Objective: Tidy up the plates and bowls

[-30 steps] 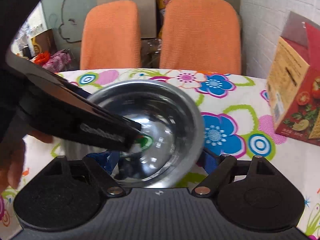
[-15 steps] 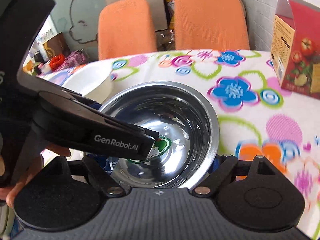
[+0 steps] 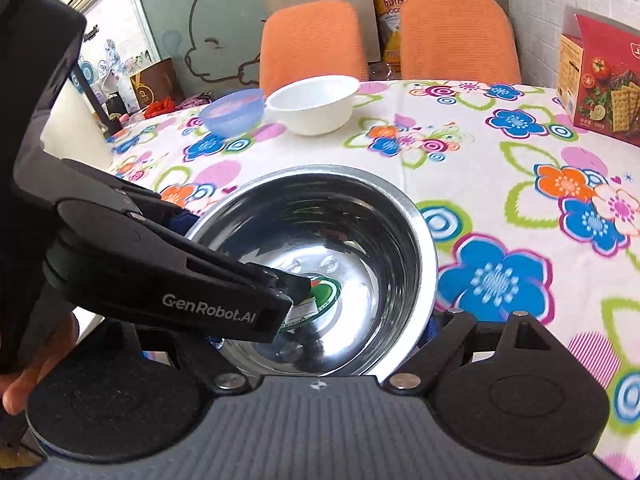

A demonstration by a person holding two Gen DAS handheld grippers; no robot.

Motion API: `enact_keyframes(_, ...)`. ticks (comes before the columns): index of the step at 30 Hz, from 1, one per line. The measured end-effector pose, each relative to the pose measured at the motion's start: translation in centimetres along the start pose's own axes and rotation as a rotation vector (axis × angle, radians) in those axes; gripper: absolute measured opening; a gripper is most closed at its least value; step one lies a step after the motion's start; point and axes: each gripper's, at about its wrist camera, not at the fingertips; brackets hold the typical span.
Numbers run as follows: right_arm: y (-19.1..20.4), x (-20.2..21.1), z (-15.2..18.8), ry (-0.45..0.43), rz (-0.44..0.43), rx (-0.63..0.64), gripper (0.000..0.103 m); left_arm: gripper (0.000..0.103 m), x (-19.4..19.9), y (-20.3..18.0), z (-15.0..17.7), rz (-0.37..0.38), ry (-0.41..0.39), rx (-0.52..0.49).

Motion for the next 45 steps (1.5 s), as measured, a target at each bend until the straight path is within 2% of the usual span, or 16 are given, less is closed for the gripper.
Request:
enact_keyframes(10,2.0,1.1,1.6,0.024,0.007,0.017,0.074,0.067,0.2,-0.5,2.2,-0.006,-0.042,0.029)
enact_keyframes(14,1.8,1.1,2.0,0.036,0.007,0.015,0.074,0.067,0.1,-1.0,2.6,-0.042,-0.072,0.02)
enact_keyframes(18,1.5,0.8,2.2,0.053,0.003,0.021,0.073,0.067,0.7,-1.0,2.5,-0.063,-0.102,0.006)
enact_keyframes(24,0.8,2.2,1.9,0.029,0.029,0.045,0.073,0.068,2.4,-0.2,1.7,-0.088,-0.156,0.008)
enact_keyframes(30,-1.2,4.8,0.9,-0.027,0.049,0.02,0.073,0.069,3.3,0.5,1.0,-0.099,-0.182,0.011)
enact_keyframes(37,-3.4,7.2,-1.8,-0.162,0.084,-0.144,0.073,0.07,3.5,1.6,0.7,-0.11,-0.176,0.032)
enact_keyframes(41,-3.1,7.8,-3.1,-0.243,0.066,-0.047,0.073,0.07,3.9,3.2,0.1,-0.088,-0.161,0.088)
enact_keyframes(45,-3.1,7.4,-4.2,-0.262,0.031,-0.019,0.073,0.071,4.9,5.1,-0.6,-0.06,-0.187,0.136)
Point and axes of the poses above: each gripper's, at about its wrist camera, not at the fingertips, and x roughly against the way its jaws point, y to its left, z to its underside, and after that the axes turned 6 degrees about -y, right-handed
